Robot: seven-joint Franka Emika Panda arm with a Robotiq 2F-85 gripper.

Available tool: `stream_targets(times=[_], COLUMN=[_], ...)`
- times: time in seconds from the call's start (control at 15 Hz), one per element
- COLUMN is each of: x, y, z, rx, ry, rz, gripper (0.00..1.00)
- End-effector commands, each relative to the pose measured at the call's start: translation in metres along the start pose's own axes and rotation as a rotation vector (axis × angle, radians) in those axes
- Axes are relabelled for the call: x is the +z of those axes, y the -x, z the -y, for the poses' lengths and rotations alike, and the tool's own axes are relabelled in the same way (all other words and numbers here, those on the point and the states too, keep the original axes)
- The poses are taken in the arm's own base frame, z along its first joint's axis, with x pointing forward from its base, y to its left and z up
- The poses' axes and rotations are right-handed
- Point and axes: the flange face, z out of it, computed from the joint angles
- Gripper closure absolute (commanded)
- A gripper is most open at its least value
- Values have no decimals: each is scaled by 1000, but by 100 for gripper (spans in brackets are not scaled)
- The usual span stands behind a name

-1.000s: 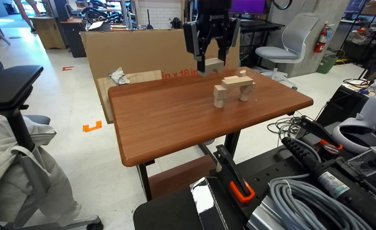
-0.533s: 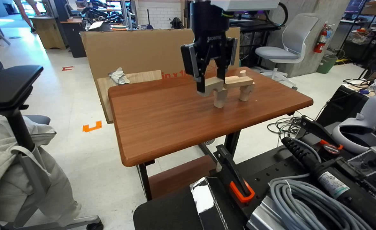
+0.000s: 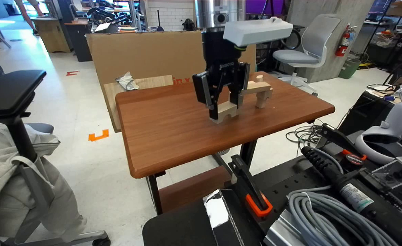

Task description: Move the topmost rectangular block to the left

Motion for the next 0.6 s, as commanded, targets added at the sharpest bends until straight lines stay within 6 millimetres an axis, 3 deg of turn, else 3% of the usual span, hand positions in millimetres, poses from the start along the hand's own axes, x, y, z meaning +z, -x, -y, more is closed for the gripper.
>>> stream_targets(times=[0.0, 0.33, 0.4, 0.53], x=[17, 34, 33, 28], y=[9, 19, 20, 14], z=[5, 13, 14, 14], rx=[-6, -13, -15, -13], ry=[10, 26, 32, 39], rz=[-47, -55, -56, -66], gripper=[57, 57, 8, 2])
